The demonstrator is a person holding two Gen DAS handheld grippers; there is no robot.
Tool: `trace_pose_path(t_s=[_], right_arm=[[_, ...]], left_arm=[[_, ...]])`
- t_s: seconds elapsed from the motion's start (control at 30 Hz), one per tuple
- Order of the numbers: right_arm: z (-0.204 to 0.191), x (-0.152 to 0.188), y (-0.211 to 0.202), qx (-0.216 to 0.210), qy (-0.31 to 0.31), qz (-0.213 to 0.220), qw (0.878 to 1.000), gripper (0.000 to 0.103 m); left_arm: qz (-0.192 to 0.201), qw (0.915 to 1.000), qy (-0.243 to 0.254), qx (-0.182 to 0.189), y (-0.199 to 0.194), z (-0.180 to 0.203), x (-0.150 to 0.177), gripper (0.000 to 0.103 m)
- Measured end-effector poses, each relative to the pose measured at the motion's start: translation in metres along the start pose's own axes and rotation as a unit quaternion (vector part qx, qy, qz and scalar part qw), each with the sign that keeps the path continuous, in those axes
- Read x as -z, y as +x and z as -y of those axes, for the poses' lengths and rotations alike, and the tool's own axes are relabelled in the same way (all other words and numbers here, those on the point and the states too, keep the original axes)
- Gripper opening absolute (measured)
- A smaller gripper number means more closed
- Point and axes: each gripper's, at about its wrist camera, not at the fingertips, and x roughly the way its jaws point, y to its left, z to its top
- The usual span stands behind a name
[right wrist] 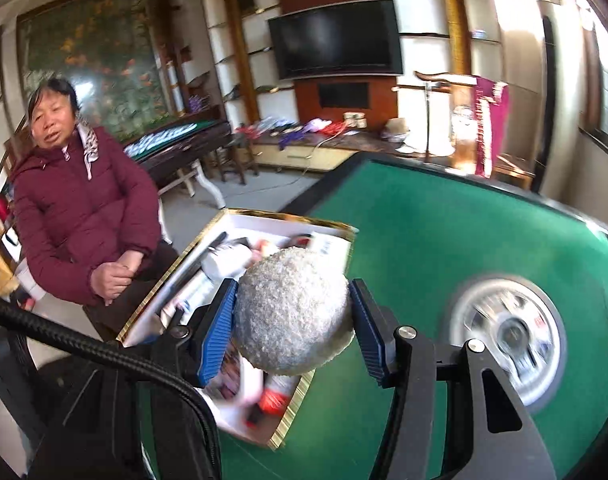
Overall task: Organize objects
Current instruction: 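Lower the marker and ball into the tray and open both grippers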
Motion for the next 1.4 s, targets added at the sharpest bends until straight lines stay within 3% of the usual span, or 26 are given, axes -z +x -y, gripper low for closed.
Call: trace_pose_path(t_s=[0.17,0.53,1.03,1.1,1.27,1.4], right_arm=[[-0.015,-0.017,0.059,-0.02,0.007,-0.048,0.999,0.055],[-0.029,-0.037,0.145,0.007,0.007,-0.106,0.994,0.055],[-0.04,-0.037,0.169,0.066,-0.056,-0.083,0.993,0.056],[-0.038,-0.038,0.165,0.053,-0.048,-0.075,0.995,0.059],[-0.028,-0.044,0.147,0.029,-0.012,-0.064,0.997,0.07],[-0.035,-0.043,0.139,0.029,-0.023,-0.055,0.998,0.079]], left_arm=[[-0.012,0.9997,-0.02,-0.012,0.013,-0.02,0.004,0.008],[-0.044,0.9989,-0.018,0.002,0.032,-0.031,0.01,0.009],[-0.052,0.9979,-0.037,0.007,0.036,-0.034,0.009,0.01],[-0.054,0.9979,-0.037,0.004,0.036,-0.033,0.009,0.013],[-0.046,0.9985,-0.029,-0.005,0.032,-0.029,0.009,0.046],[-0.04,0.9988,-0.027,-0.008,0.029,-0.026,0.008,0.056]])
